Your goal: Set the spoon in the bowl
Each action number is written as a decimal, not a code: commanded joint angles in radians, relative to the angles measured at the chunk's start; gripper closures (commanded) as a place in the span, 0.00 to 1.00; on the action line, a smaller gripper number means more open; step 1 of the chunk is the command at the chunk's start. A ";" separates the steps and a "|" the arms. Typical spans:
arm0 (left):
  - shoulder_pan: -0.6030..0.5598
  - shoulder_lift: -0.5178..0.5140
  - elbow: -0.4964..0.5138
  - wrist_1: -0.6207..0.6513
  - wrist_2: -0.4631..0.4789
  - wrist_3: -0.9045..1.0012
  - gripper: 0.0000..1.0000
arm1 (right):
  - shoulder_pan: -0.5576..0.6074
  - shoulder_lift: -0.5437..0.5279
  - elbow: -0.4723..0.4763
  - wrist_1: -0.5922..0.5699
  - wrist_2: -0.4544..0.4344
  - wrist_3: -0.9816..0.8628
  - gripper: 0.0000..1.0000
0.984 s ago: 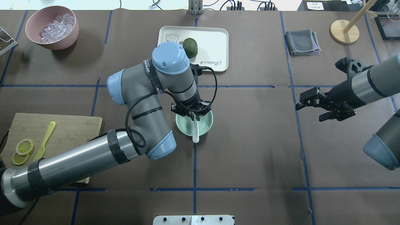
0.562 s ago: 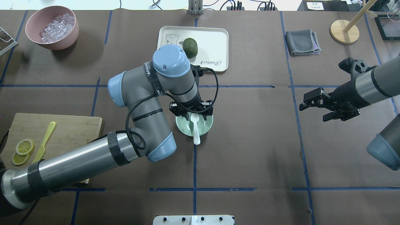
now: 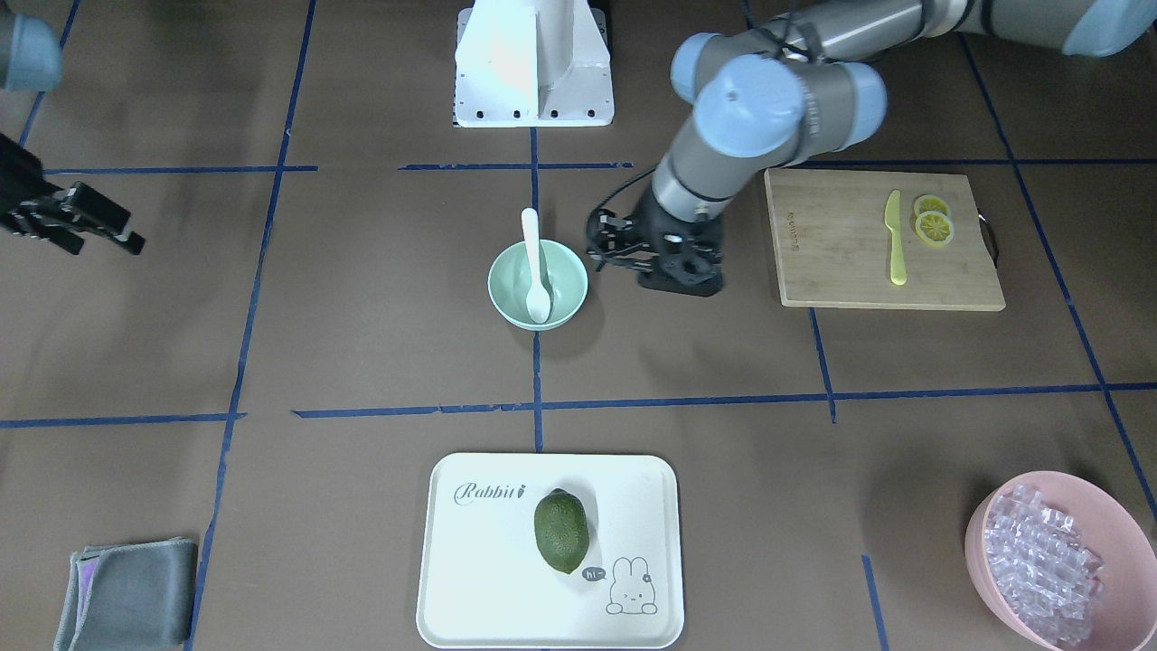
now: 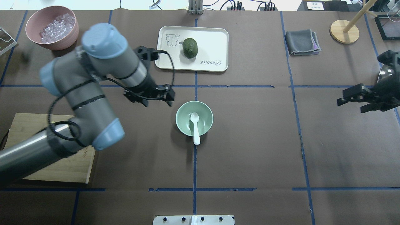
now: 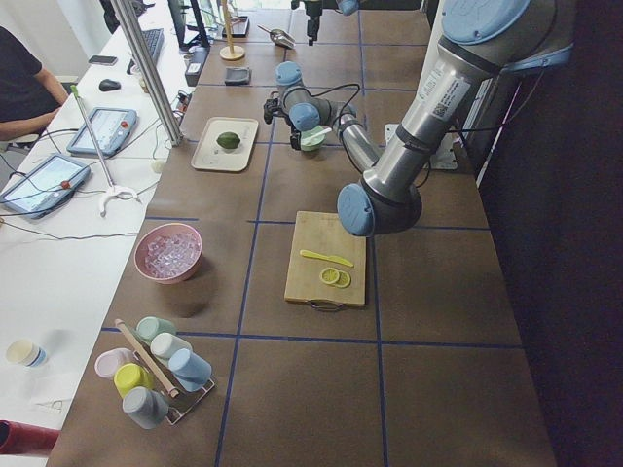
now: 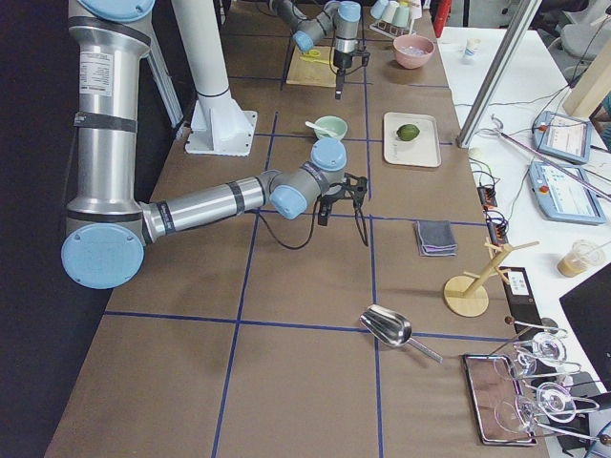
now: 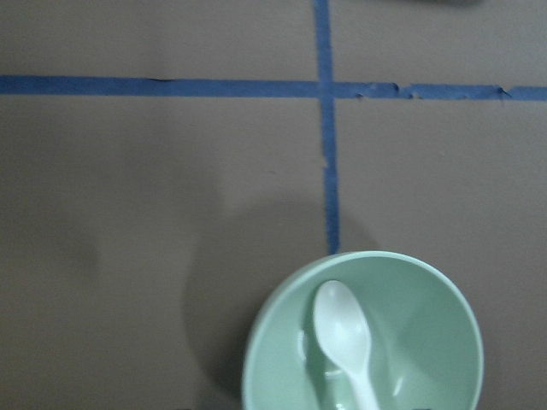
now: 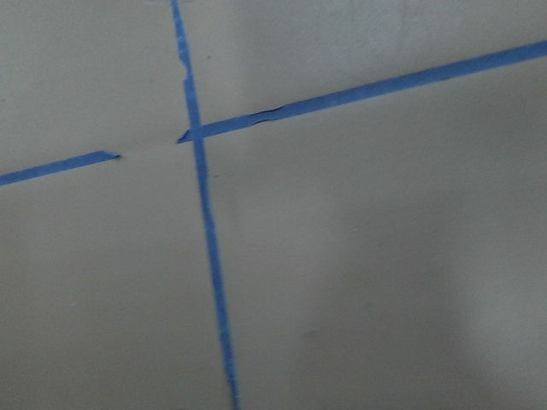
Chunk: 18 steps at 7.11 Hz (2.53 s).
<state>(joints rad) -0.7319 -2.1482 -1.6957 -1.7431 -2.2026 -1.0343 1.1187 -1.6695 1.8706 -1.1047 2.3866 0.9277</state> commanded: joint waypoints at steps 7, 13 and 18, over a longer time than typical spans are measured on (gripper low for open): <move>-0.772 0.516 -0.015 0.415 -0.112 1.244 0.10 | 0.398 0.039 -0.209 -0.419 -0.017 -1.001 0.00; -0.810 0.580 -0.016 0.462 -0.219 1.148 0.00 | 0.363 0.074 -0.229 -0.435 -0.012 -0.920 0.00; -0.810 0.597 -0.021 0.456 -0.213 1.162 0.00 | 0.363 0.090 -0.231 -0.501 -0.012 -0.888 0.00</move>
<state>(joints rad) -1.5417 -1.5506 -1.7142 -1.2839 -2.4211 0.1177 1.4818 -1.5794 1.6439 -1.6048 2.3731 0.0388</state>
